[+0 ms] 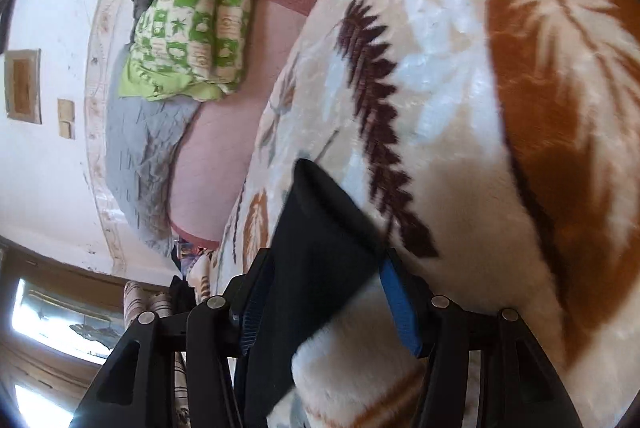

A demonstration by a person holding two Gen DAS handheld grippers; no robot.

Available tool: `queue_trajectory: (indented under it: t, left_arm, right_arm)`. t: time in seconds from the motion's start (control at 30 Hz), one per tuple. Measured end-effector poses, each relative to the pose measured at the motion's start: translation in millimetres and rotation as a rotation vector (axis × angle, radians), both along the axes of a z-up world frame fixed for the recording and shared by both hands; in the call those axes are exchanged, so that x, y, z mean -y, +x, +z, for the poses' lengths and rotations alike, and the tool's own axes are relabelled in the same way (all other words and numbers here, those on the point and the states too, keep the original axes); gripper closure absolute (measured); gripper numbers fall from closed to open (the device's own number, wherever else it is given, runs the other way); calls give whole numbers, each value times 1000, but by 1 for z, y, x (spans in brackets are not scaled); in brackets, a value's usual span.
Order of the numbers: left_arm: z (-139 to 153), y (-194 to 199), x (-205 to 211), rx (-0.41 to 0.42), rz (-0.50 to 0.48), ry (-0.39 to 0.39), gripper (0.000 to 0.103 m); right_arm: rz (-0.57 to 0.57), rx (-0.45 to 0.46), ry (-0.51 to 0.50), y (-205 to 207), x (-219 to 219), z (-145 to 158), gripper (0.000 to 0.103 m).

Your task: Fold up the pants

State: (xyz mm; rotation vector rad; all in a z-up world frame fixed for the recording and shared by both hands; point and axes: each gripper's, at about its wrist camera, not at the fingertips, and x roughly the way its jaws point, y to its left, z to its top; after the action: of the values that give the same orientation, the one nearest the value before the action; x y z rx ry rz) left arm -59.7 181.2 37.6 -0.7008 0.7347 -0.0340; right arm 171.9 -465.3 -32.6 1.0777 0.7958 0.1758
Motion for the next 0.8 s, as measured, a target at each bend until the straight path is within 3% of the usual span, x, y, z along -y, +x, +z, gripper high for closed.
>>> queue_trajectory:
  t: [0.07,0.1,0.17,0.27,0.37,0.43,0.5,0.67,0.8]
  left_arm:
    - [-3,2,-6,-2,21,-37,32]
    - [-3,1,-6,-6,27,-47,32]
    - [-4,-2,-9,-7,29,-66,32]
    - [-4,0,-6,-39,-46,-122,32]
    - [-5,-1,-1,-76,-113,-219,32]
    - [-20,5,7,-171,-176,-336,32]
    - [-33,8,16,-262,-210,-396,33]
    - [-41,17,34,-346,-241,-339,32]
    - [-50,26,34,-367,-219,-395,39]
  right_arm:
    - [27,7,-11,8,-4,5,79]
    - [40,6,-36,8,-6,9,99]
    - [43,16,-92,-1,-7,21,99]
    - [51,58,-150,-22,-15,49,99]
    - [39,99,-175,-50,-16,72,99]
    - [27,121,-175,-67,-16,82,99]
    - [24,151,-168,-89,-16,92,99]
    - [50,154,-169,-116,-27,97,99]
    - [84,130,-209,-113,-32,92,99]
